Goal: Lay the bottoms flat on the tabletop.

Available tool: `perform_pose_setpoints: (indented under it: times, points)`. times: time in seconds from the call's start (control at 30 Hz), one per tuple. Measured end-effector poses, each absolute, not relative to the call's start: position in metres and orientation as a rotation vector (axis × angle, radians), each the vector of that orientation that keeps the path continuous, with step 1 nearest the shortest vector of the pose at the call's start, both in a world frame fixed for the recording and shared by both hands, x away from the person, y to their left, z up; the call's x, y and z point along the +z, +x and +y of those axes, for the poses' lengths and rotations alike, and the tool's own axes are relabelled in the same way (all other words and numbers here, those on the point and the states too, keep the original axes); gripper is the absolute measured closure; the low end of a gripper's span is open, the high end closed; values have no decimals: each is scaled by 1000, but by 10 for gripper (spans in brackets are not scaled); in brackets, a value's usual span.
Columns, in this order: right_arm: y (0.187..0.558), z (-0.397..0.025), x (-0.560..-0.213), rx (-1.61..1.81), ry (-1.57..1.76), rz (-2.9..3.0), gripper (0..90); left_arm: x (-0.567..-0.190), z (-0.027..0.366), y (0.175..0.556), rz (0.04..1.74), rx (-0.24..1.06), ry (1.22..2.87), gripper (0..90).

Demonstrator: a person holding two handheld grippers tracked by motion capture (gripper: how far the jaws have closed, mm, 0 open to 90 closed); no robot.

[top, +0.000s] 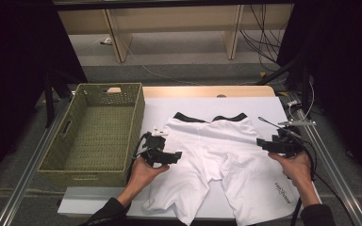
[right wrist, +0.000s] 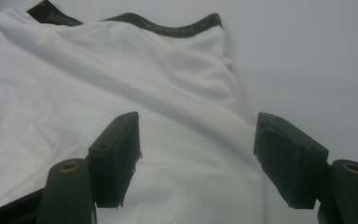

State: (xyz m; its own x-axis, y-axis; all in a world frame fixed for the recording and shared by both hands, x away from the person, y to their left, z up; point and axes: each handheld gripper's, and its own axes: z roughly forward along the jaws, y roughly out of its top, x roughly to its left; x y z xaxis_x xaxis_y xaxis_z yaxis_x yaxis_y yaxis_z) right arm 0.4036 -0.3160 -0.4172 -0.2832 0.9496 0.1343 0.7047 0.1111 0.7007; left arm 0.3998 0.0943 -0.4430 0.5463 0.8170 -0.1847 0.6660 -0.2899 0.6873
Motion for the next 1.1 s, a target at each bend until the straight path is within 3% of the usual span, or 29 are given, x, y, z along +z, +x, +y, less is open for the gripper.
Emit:
perform_pose_setpoints:
  times: [0.5, 1.1]
  points:
    - [377, -250, -394, 1088, 1400, 2144, 283, -434, 106, 374, 1169, 264, 2024, 200]
    - [403, -176, -400, 1151, 1283, 2267, 267, -444, 125, 336, 1186, 241, 2030, 193]
